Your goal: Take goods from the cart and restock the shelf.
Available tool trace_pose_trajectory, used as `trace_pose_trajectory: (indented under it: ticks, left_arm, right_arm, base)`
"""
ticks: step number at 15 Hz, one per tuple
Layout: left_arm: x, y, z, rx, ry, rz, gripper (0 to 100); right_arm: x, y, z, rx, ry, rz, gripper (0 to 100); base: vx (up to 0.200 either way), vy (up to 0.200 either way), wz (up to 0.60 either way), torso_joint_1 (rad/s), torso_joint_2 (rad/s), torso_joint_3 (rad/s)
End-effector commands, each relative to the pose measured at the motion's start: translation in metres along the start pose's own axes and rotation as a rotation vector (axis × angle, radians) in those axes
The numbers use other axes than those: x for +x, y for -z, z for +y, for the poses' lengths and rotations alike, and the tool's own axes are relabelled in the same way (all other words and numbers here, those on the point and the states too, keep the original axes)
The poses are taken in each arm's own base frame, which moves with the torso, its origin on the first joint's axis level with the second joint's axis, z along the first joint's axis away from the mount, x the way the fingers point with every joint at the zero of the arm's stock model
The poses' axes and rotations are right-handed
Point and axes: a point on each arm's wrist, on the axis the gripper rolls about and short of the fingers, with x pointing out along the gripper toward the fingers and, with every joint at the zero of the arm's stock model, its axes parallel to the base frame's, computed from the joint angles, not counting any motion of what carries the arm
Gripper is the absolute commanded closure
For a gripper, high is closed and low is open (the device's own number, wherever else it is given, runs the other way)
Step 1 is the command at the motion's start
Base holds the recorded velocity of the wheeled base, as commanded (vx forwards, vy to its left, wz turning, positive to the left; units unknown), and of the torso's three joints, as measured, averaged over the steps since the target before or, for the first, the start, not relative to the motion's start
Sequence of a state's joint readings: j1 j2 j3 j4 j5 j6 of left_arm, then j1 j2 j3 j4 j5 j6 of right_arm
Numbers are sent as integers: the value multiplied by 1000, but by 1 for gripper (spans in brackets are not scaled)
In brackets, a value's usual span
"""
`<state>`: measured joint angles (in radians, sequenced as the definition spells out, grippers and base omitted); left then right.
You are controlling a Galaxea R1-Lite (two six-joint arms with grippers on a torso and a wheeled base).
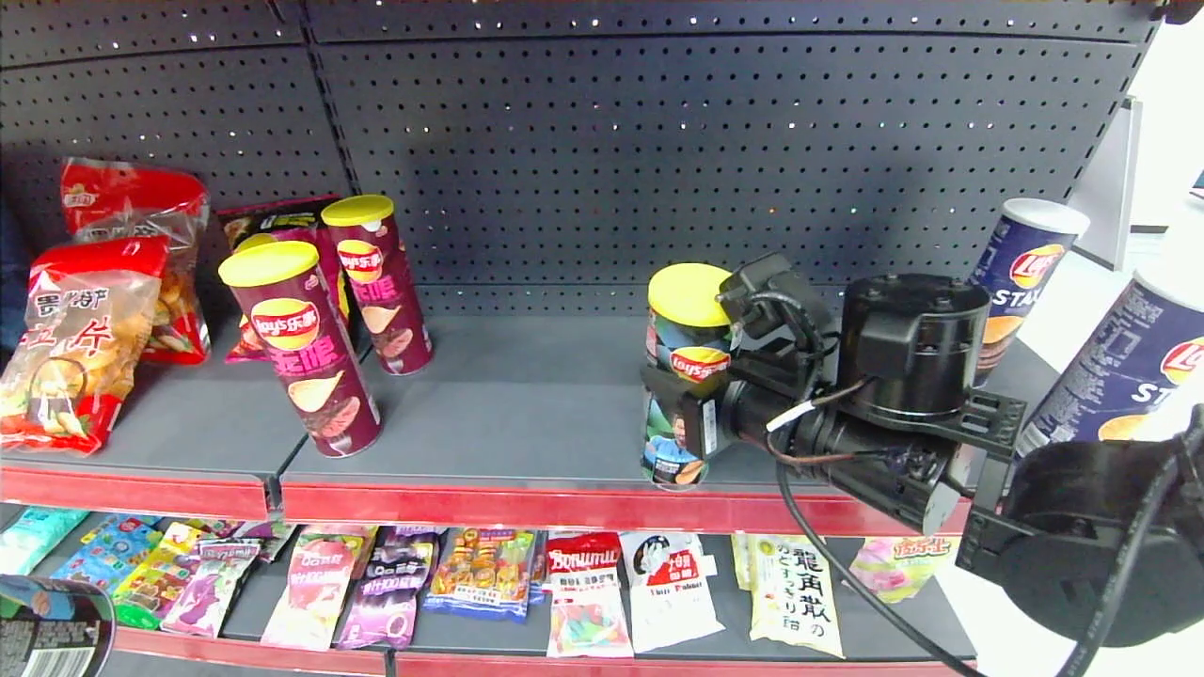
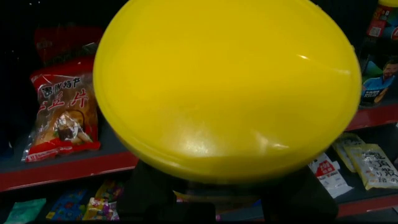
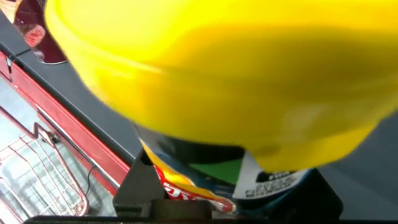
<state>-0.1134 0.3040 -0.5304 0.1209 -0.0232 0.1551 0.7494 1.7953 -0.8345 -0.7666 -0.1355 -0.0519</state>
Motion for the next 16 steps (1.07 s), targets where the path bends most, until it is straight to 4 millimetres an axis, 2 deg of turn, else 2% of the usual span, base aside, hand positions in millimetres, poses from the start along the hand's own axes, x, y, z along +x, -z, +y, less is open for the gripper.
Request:
trace_pose_trajectory:
  ticks: [1, 5, 8, 11, 14, 16]
  left_arm:
    - [0, 0, 0, 0, 0, 1, 100]
    - [0, 1, 0, 0, 2, 1, 100]
    - [0, 0, 0, 0, 2, 1, 100]
    - [0, 0, 0, 0, 3, 1, 100]
    - [1, 2, -1, 0, 13, 7, 100]
    - [2, 2, -1, -1, 16, 13, 100]
  right_arm:
    - [1, 0, 0, 3, 0, -1, 0]
    - [-1, -2, 0, 8, 2, -7, 0]
    - [-10, -4, -2, 11, 21, -15, 0]
    - [-37, -5, -4, 19, 18, -23, 0]
    - [-79, 2, -6, 15, 2, -24, 0]
    - [-102, -1, -10, 15, -4, -64, 0]
  base:
    - [0, 0, 0, 0, 0, 0]
    - [0, 0, 0, 0, 0, 0]
    - [0, 0, 0, 0, 0, 0]
    - [0, 0, 0, 0, 0, 0]
    - [0, 0, 0, 0, 0, 0]
    - [0, 0, 0, 0, 0, 0]
